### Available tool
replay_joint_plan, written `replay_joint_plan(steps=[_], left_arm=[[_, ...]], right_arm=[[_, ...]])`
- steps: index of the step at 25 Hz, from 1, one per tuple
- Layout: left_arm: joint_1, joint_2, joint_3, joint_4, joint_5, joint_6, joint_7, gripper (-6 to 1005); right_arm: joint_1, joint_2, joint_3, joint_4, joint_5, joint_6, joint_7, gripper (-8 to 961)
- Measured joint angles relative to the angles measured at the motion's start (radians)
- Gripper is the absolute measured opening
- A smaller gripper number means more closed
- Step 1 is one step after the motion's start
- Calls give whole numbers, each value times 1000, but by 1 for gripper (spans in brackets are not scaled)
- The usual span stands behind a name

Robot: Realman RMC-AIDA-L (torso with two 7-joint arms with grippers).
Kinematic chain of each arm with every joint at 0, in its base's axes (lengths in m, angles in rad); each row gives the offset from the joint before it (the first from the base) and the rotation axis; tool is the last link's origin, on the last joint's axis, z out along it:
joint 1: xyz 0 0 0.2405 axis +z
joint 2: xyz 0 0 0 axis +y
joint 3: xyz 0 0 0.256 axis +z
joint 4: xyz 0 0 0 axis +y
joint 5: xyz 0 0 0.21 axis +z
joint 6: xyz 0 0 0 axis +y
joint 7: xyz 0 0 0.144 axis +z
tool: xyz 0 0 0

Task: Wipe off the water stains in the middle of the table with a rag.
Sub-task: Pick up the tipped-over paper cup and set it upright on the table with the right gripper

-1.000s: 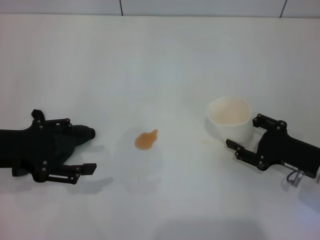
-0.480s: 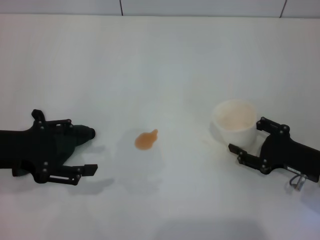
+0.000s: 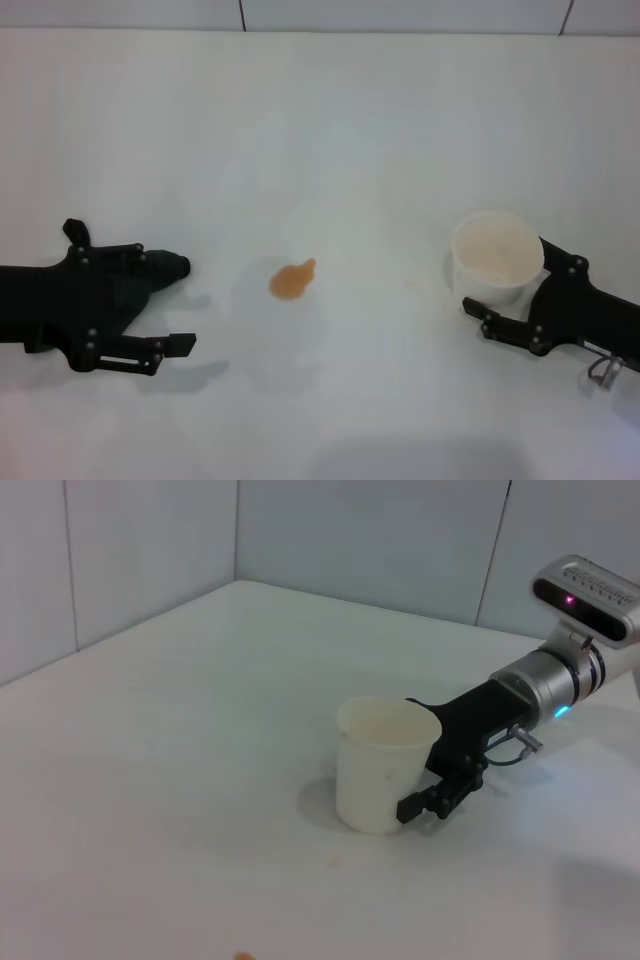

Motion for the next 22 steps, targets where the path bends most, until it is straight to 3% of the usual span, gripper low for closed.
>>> replay_joint_plan(steps=[22], left_arm=[[3, 1, 5, 1, 0, 2, -2, 810]], right_arm=[[-21, -13, -38, -26, -2, 20, 93, 842]])
